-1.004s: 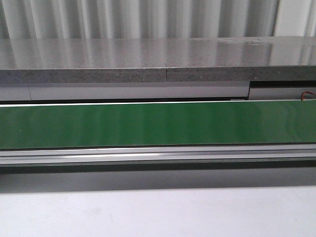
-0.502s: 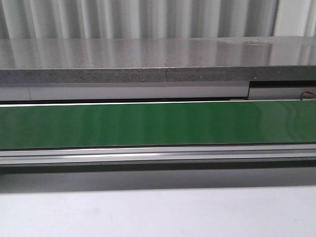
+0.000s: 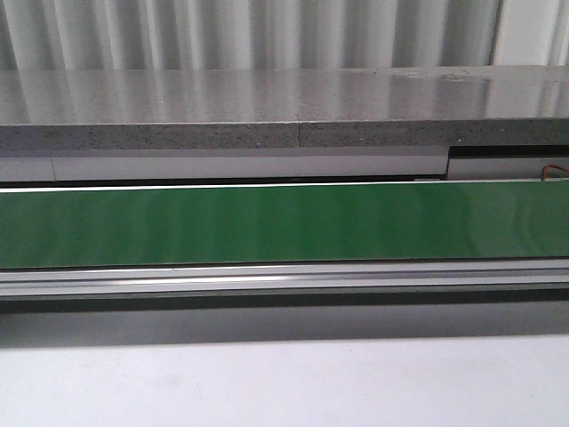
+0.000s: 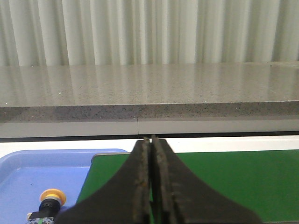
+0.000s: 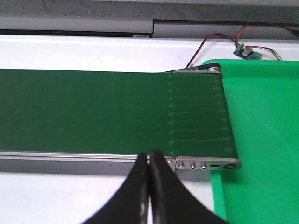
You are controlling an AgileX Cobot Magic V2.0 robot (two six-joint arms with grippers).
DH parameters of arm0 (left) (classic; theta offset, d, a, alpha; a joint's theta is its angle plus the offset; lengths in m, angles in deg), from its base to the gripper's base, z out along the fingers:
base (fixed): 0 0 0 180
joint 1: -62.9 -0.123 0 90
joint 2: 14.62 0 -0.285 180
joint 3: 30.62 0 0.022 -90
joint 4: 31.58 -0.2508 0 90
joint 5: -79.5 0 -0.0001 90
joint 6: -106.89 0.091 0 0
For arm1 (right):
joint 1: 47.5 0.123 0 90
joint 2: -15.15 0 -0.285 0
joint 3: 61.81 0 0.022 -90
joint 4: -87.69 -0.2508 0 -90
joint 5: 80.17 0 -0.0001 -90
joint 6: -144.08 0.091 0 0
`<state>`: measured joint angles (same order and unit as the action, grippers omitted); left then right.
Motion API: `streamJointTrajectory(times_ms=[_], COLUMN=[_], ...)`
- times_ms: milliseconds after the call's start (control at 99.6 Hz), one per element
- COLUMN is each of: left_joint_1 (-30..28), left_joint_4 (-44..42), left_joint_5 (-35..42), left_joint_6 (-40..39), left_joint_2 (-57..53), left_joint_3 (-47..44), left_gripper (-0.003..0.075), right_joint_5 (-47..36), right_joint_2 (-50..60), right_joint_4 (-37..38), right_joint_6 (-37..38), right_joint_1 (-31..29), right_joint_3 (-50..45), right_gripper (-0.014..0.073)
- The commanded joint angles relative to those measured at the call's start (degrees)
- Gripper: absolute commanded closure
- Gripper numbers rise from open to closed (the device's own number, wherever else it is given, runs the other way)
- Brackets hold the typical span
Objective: Move button from right to left
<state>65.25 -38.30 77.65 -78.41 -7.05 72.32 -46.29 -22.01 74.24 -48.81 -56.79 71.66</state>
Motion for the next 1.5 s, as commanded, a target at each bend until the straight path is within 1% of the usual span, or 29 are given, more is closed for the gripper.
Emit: streamJointTrajectory(times_ms=[0,131,271,281,361,452,642,773,914,1044,1305,1486], left_joint_1=[-0.3,-0.3,-0.3,-0.3,-0.3,-0.3,-0.3,-0.3,-0.3,-0.3,-0.3,-0.3], left_joint_4=[0.0,0.0,0.0,0.0,0.0,0.0,0.0,0.0,0.0,0.0,0.0,0.0], left_joint_5=[4.9,4.9,4.9,4.9,4.9,4.9,4.9,4.9,4.9,4.9,4.9,4.9], left_joint_6=[-0.5,-0.5,-0.5,-0.5,-0.5,-0.5,-0.5,-0.5,-0.5,-0.5,-0.5,-0.5], left_joint_2=[-2.0,-2.0,-2.0,-2.0,-2.0,-2.0,-2.0,-2.0,-2.0,-2.0,-2.0,-2.0], left_joint_3=[-1.4,-1.4,-1.4,-1.4,-1.4,-1.4,-1.4,-1.4,-1.4,-1.4,-1.4,-1.4], left_gripper=[0.0740,0.0740,0.0740,0.0740,0.0740,0.0740,0.0740,0.0740,0.0740,0.0740,0.0740,0.0740], right_joint_5=[-3.7,-4.7,-10.0,-11.4,-14.2,-17.6,-25.8,-32.3,-36.7,-38.4,-38.5,-38.0], right_joint_2=[-0.2,-0.2,0.2,0.4,1.8,4.0,10.2,14.3,19.1,23.6,30.9,30.8], right_joint_4=[0.0,1.2,1.1,1.2,1.5,3.4,10.5,13.0,13.4,13.4,13.0,13.0], right_joint_6=[-0.4,-0.4,0.4,0.6,1.4,4.0,11.6,15.5,15.7,15.7,15.7,15.8], right_joint_1=[0.0,0.0,0.2,0.5,1.7,4.2,8.9,9.1,9.1,9.1,9.1,9.0], right_joint_3=[1.4,1.3,-0.2,-0.7,-2.7,-5.4,-12.6,-17.2,-22.2,-26.1,-31.3,-31.3], right_gripper=[0.0661,0.0661,0.0661,0.0661,0.0661,0.0661,0.0661,0.0661,0.0661,0.0661,0.0661,0.0661])
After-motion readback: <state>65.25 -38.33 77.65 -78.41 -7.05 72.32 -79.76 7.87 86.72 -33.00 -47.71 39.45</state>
